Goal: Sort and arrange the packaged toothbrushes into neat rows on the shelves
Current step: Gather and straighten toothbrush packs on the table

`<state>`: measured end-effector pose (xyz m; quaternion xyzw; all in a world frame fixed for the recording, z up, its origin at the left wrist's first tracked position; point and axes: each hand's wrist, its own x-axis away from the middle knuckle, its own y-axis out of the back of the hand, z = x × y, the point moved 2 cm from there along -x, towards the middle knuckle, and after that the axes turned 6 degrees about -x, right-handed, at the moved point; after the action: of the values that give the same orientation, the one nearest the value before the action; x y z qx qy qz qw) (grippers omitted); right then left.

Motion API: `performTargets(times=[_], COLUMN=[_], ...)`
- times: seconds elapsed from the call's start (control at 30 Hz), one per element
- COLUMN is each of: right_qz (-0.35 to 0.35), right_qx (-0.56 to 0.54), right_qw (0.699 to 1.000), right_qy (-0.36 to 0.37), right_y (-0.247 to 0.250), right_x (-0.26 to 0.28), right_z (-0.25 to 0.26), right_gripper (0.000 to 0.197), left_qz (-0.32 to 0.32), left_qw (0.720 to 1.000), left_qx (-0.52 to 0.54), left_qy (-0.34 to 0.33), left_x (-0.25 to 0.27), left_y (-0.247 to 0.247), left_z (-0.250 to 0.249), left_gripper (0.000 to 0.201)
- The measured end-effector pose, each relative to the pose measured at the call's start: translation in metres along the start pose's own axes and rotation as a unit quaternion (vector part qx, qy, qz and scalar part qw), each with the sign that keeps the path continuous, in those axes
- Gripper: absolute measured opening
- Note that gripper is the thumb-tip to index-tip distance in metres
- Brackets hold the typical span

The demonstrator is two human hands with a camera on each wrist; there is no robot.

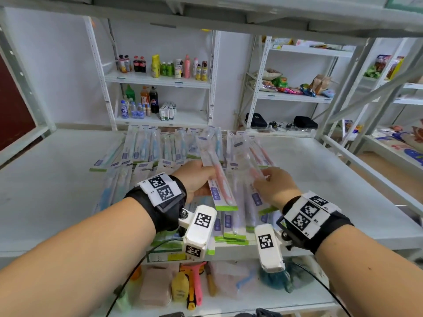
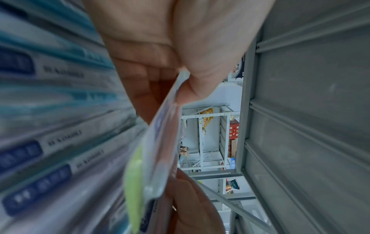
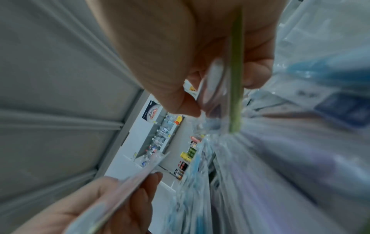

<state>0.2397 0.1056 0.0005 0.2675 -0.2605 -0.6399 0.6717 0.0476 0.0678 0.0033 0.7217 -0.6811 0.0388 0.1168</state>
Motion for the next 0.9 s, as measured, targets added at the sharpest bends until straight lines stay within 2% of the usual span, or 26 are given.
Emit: performTargets(times=[0.1, 0.33, 0.47, 0.63, 0.8, 0.9], right_qz=[-0.037, -0.045, -0.067, -0.068, -0.025, -0.011], right_qx=[-0.046, -0.143, -0.126, -0.064, -0.07, -0.036], right_qw=[0.998, 0.984, 0.985, 0.988, 0.99, 0.994], right_qy=[-0.012, -0.093, -0.102, -0.12, -0.122, -0.102], right_y=[0.027, 0.098, 0.144, 0.185, 0.2, 0.204], right_x=[-0.004, -0.012, -0.016, -0.028, -0.034, -0.039], right_z=[-0.018, -0.088, -0.139, -0.199, -0.239, -0.249], right_gripper=[0.03, 0.038, 0.042, 0.048, 0.05, 0.049], left_qz=[0.02, 0.079, 0.099, 0.101, 0.096, 0.091], left_qw=[1.0, 0.996, 0.993, 0.986, 0.976, 0.981], left_qx=[0.002, -0.03, -0.063, -0.131, -0.192, -0.168], left_qy=[0.005, 0.003, 0.002, 0.015, 0.024, 0.04], left_x=[-0.005, -0.025, -0.043, -0.062, -0.073, -0.078], left_y=[-0.029, -0.135, -0.208, -0.287, -0.337, -0.356], left_z=[-0.011, -0.029, -0.032, -0.024, -0.016, -0.013], left_gripper=[0.026, 0.021, 0.027, 0.018, 0.021, 0.022])
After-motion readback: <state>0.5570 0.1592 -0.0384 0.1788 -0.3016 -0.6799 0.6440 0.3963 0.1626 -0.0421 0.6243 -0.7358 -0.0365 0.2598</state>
